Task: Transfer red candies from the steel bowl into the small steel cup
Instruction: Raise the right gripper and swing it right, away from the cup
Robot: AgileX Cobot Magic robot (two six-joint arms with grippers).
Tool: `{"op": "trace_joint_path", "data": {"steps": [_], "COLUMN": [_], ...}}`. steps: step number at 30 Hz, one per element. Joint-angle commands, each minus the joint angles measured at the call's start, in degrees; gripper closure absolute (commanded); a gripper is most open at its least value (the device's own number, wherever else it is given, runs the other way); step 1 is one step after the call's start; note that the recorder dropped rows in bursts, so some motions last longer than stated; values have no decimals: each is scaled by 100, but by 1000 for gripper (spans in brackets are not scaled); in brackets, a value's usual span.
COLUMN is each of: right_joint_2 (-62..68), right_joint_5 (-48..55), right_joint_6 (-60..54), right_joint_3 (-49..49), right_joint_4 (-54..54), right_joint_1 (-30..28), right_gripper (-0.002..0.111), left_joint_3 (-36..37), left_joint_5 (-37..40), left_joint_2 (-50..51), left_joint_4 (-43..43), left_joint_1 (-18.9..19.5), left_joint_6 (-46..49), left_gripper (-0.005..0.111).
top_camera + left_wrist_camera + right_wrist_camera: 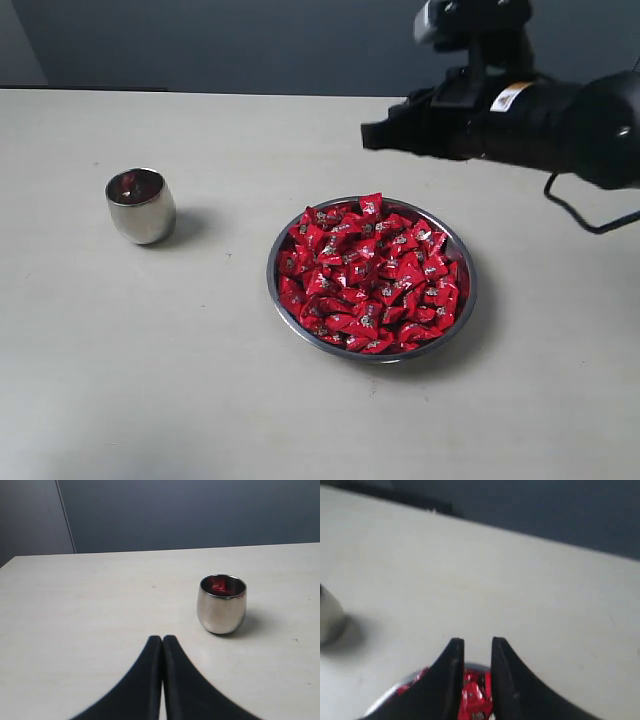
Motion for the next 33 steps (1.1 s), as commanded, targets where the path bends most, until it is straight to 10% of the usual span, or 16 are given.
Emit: {"op": "trace_joint_path", "data": {"steps": [1, 14, 27, 33], "right_joint_2": [-879, -2469, -3136, -3137], "right_joint_5": [-91, 490, 1171, 1615], "right_joint_6": [-65, -222, 85, 528], "right_joint_3": [-20, 908, 1031, 1093], "right_joint_4": [-97, -165, -544, -50], "right_joint_1": [-9, -622, -3314, -3658], "right_gripper": [88, 88, 88, 88], "left_joint_3": [22, 22, 22, 22], "left_joint_5": [3, 3, 3, 3], "left_joint_2": [-26, -26, -26, -26], "left_joint_4": [-12, -12, -12, -12], "left_joint_1": [3, 3, 3, 3], "left_joint_6": [-7, -7, -7, -7], "left_gripper": [106, 106, 106, 106]}}
